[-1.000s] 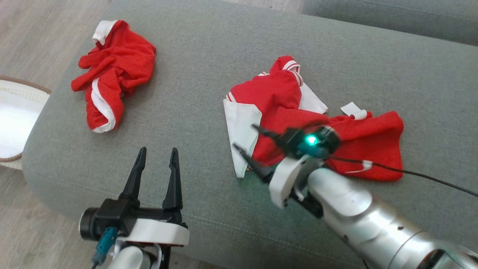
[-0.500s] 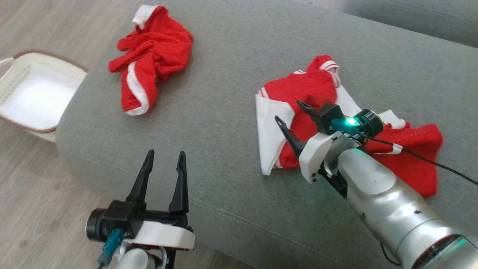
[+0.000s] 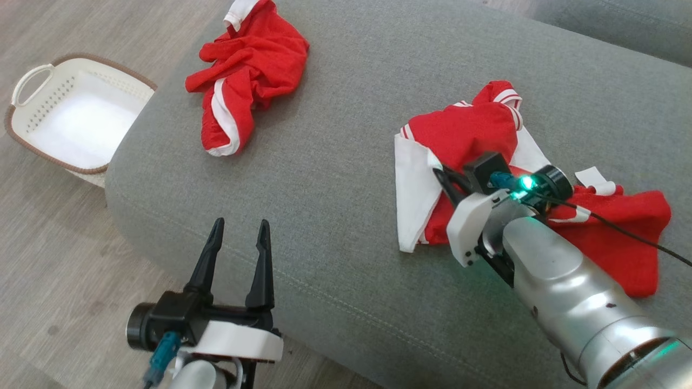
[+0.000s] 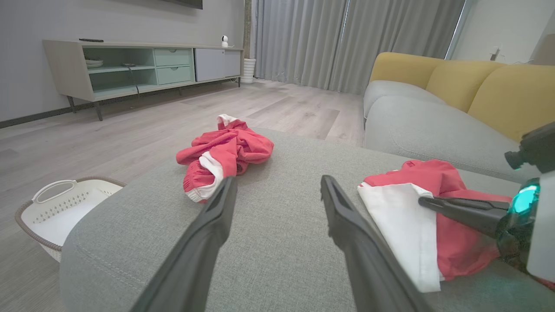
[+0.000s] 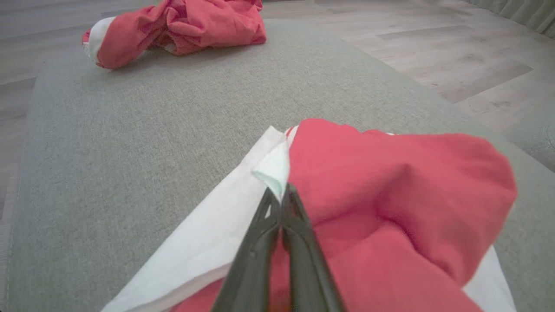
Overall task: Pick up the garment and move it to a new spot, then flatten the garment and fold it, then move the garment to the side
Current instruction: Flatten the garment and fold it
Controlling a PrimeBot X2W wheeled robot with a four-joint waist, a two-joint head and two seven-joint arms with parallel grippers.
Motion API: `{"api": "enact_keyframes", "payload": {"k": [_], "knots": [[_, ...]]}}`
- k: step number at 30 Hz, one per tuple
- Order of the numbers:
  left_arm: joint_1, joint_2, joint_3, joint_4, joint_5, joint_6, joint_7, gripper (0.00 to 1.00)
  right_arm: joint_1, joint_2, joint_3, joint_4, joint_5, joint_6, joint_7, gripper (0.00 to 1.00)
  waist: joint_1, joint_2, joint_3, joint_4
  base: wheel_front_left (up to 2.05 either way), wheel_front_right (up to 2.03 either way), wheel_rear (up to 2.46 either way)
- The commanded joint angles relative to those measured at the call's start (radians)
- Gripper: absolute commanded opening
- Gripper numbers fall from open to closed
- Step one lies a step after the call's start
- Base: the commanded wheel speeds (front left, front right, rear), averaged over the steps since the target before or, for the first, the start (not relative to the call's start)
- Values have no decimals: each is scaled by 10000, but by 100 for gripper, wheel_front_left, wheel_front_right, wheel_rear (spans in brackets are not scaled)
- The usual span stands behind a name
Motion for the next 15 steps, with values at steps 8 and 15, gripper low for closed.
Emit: {"api": "enact_keyframes", "payload": {"k": [8,15], "knots": [[-263,51,243,-186,-125,12,-93,100,326,217,1185,-2237,674,71,30,0,0,0,-51,-166,0,0,0],[-263,51,298,-204,-160,82,-140,100,658,218,2877,-3601,1929,71,414,100,0,0,-3,-529,0,0,0]]}}
